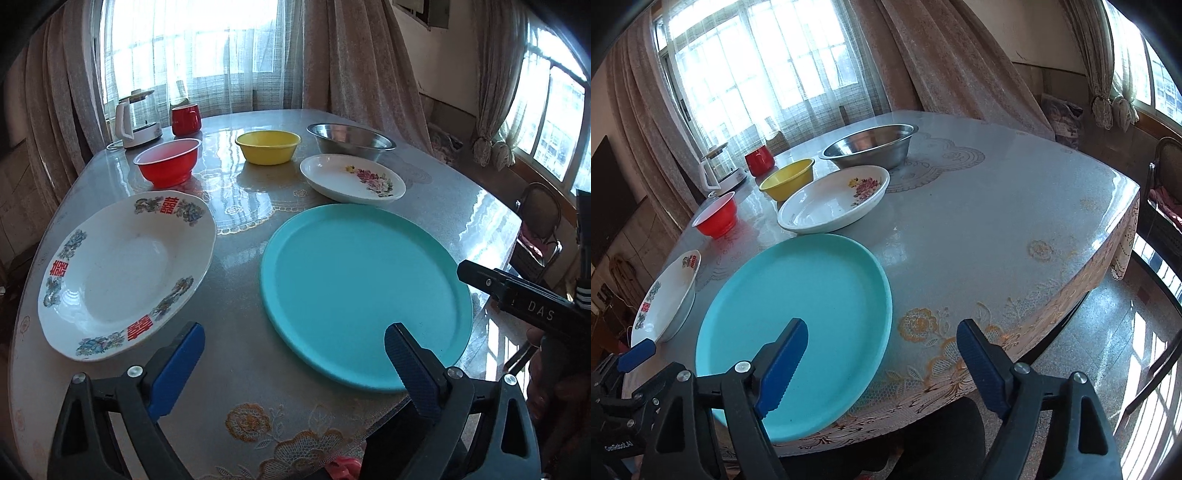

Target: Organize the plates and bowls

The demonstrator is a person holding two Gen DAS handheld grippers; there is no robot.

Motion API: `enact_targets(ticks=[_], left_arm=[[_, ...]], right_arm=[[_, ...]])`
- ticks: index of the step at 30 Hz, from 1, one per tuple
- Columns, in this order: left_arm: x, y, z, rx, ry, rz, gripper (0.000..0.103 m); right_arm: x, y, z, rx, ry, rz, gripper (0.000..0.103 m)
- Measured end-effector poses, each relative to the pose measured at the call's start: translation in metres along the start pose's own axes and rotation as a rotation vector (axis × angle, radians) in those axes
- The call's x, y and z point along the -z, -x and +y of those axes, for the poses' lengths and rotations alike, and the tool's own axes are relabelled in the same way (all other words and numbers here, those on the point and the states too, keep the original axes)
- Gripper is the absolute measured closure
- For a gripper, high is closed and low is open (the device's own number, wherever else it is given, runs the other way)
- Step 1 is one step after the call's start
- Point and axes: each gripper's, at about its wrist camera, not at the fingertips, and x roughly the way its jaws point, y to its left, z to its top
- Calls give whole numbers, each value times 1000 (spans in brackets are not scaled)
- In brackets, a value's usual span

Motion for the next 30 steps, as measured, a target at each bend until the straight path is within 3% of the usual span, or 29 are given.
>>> enact_targets(ticks=[4,8,11,13,14,15,30], left_arm=[[2,-14,5,23,33,56,20],[5,-21,8,38,61,89,40],[5,-21,6,40,53,81,43],[6,-22,5,34,41,75,53],[5,-22,4,32,35,72,70],[5,-23,4,23,33,69,78],[1,-23,31,-51,86,36,82]], right_arm=[[0,-11,-8,-3,1,23,39],[2,-15,-8,-20,9,33,58],[2,-16,-7,-47,5,41,65],[2,-17,-6,-63,8,50,75],[3,-17,-5,-71,10,53,80],[3,-18,-4,-85,10,58,82],[-3,-31,17,-113,43,75,83]])
